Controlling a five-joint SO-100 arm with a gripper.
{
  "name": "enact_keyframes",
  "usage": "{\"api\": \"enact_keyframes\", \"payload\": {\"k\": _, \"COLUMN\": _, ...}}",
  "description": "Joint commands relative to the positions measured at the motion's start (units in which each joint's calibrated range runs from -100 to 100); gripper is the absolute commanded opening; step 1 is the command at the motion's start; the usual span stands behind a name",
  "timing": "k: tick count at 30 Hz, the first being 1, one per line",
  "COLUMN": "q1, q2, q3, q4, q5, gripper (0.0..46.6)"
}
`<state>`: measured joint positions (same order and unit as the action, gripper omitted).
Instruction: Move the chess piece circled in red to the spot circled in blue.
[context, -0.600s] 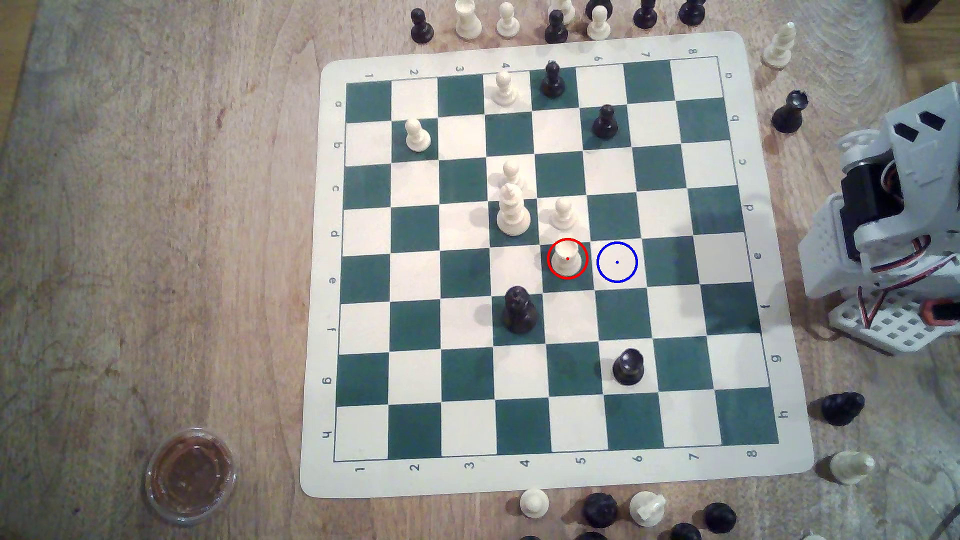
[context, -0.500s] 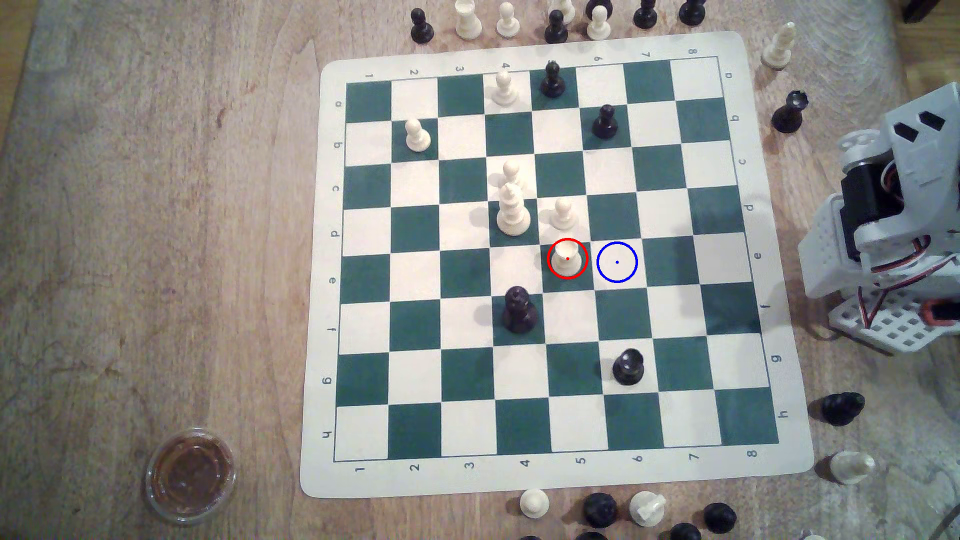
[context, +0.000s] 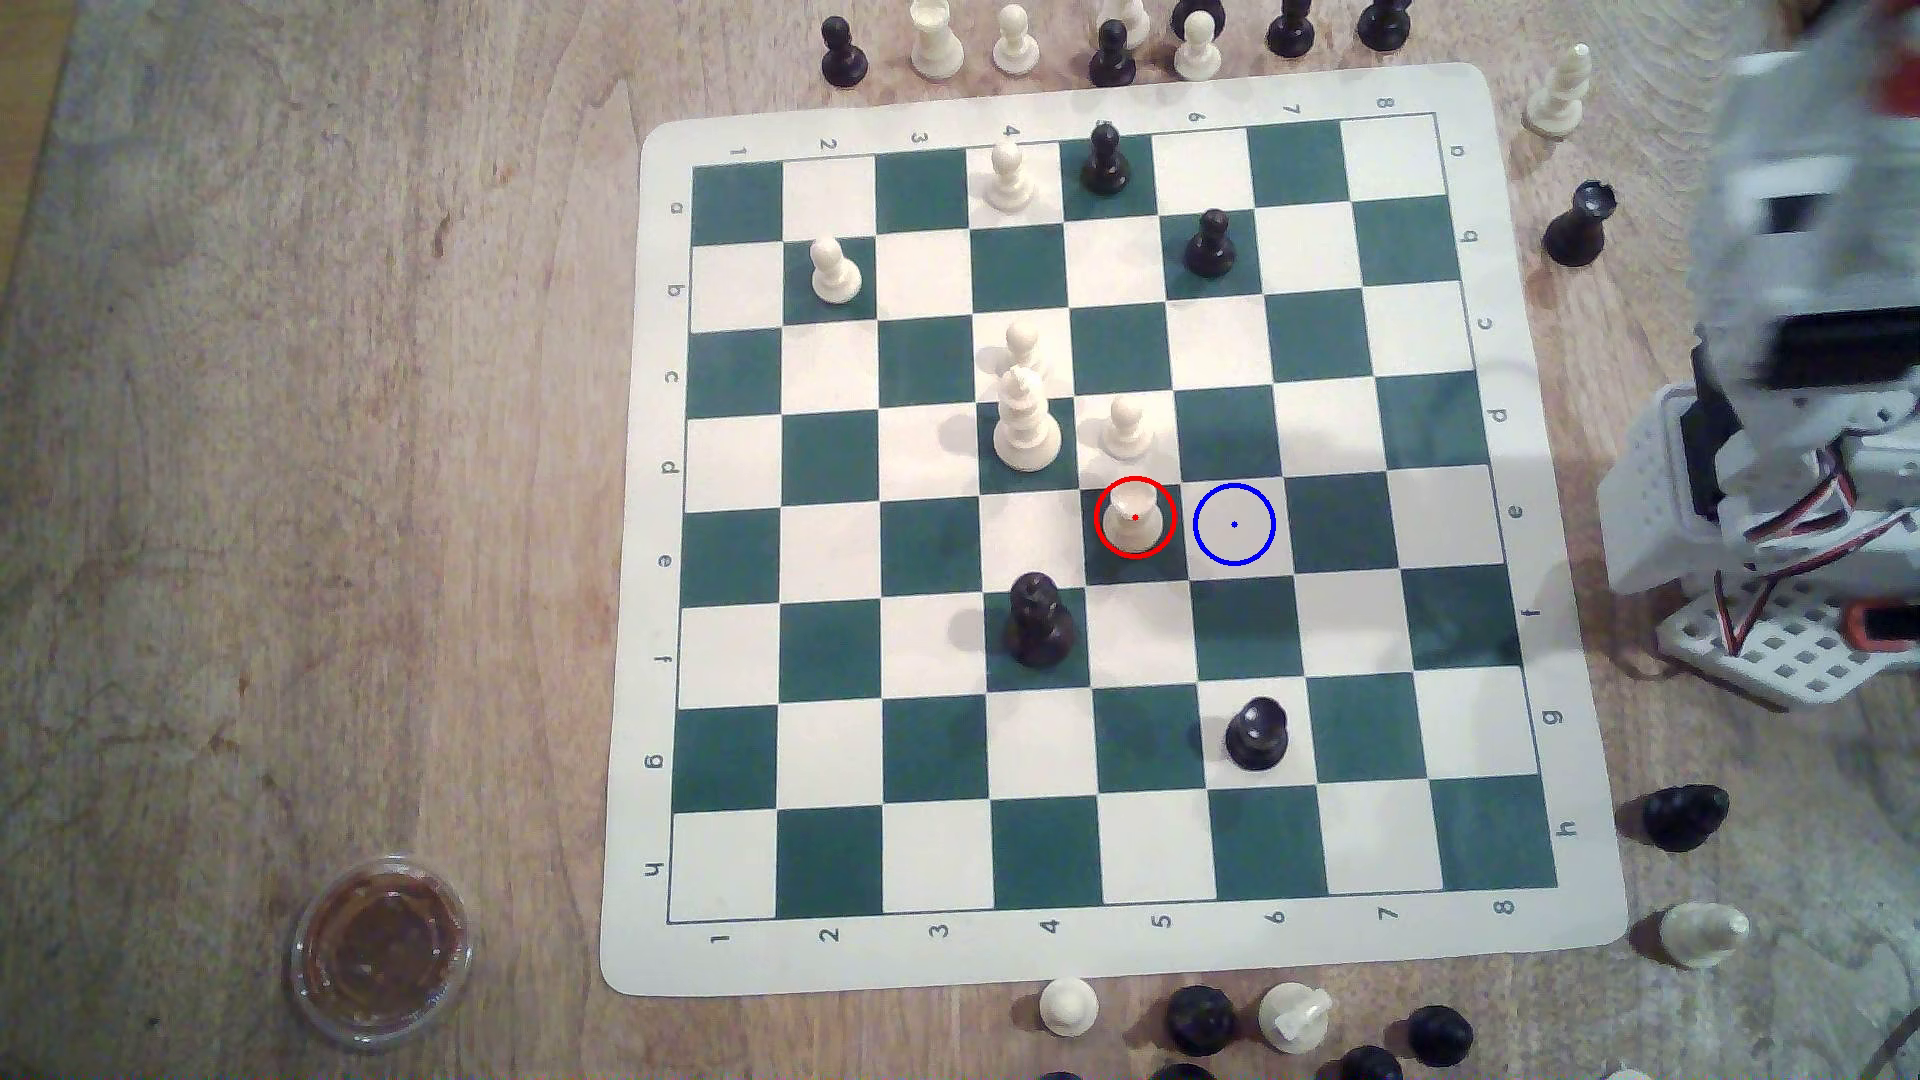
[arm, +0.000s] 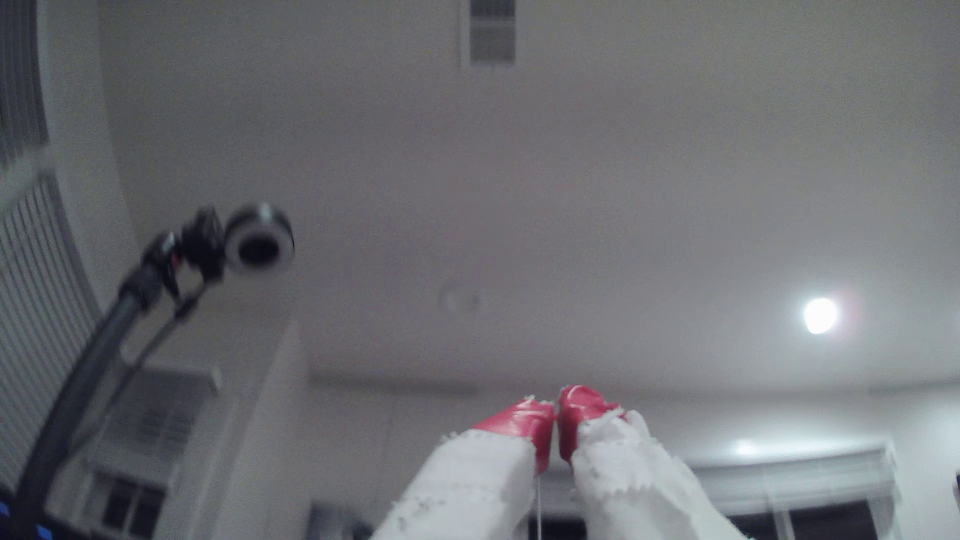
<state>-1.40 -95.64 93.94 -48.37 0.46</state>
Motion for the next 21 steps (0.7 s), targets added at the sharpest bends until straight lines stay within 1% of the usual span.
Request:
{"api": "enact_keyframes", "payload": {"k": 1, "q1": 2.2, "q2": -0.1, "q3": -12.7, "q4": 27.5, "q5": -0.1, "gripper": 0.2}}
{"api": "enact_keyframes", "payload": {"k": 2, "q1": 2.3, "q2": -0.1, "q3": -15.4, "q4": 37.6, "q5": -0.2, "gripper": 0.2}}
{"api": "enact_keyframes", "payload": {"k": 5, "q1": 3.2, "q2": -0.1, "q3": -18.0, "q4": 49.7, "q5": -0.2, "gripper": 0.2}}
{"api": "enact_keyframes", "payload": {"k": 6, "q1": 4.2, "q2": -0.1, "q3": -19.8, "q4": 58.9, "q5": -0.2, "gripper": 0.2}}
{"api": "enact_keyframes", "payload": {"k": 9, "q1": 5.2, "q2": -0.1, "q3": -22.1, "q4": 71.5, "q5": -0.3, "gripper": 0.2}}
{"api": "enact_keyframes", "payload": {"k": 10, "q1": 6.0, "q2": -0.1, "q3": -23.9, "q4": 80.2, "q5": -0.3, "gripper": 0.7}}
{"api": "enact_keyframes", "payload": {"k": 13, "q1": 6.9, "q2": -0.1, "q3": -26.0, "q4": 90.3, "q5": -0.4, "gripper": 3.3}}
{"api": "enact_keyframes", "payload": {"k": 14, "q1": 7.3, "q2": 0.0, "q3": -26.7, "q4": 93.1, "q5": -0.8, "gripper": 2.6}}
{"api": "enact_keyframes", "payload": {"k": 15, "q1": 6.6, "q2": 2.0, "q3": -29.0, "q4": 97.7, "q5": -4.2, "gripper": 0.3}}
{"api": "enact_keyframes", "payload": {"k": 17, "q1": 5.2, "q2": 7.5, "q3": -34.6, "q4": 105.4, "q5": -8.6, "gripper": 0.3}}
{"api": "enact_keyframes", "payload": {"k": 19, "q1": 1.8, "q2": 15.6, "q3": -41.4, "q4": 113.6, "q5": -11.9, "gripper": 0.3}}
{"api": "enact_keyframes", "payload": {"k": 21, "q1": 0.7, "q2": 17.2, "q3": -41.0, "q4": 113.4, "q5": -11.5, "gripper": 0.3}}
